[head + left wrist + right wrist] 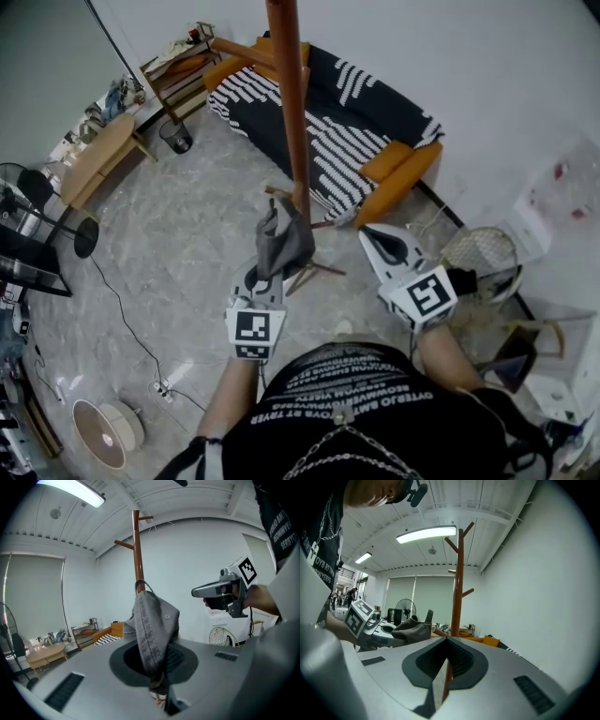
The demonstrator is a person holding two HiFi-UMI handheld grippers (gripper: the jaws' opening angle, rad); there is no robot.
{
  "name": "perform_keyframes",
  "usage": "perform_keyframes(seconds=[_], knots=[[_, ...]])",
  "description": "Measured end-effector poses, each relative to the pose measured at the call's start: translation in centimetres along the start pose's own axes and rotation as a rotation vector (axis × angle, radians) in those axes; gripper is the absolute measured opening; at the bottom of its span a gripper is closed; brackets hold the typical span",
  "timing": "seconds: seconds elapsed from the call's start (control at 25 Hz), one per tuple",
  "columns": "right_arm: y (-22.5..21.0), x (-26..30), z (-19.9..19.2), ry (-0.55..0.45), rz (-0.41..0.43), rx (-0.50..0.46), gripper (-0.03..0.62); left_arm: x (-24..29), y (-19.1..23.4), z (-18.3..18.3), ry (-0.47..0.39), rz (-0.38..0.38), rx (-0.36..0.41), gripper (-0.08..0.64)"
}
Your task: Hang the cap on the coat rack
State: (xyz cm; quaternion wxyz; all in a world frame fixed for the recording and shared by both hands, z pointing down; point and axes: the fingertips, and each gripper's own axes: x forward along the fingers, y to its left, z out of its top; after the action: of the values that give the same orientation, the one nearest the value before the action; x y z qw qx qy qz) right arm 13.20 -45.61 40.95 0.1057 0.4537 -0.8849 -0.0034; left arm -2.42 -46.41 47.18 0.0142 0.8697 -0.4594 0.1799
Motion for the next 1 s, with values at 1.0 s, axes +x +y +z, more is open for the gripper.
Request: perform_keyframes(seconds=[1.0], knots=[[-2.5, -0.1, -2.1, 0.054, 0.014, 0.011, 0.004, 5.6, -3.2, -5.7, 0.152, -0.062, -0.004, 0.107]])
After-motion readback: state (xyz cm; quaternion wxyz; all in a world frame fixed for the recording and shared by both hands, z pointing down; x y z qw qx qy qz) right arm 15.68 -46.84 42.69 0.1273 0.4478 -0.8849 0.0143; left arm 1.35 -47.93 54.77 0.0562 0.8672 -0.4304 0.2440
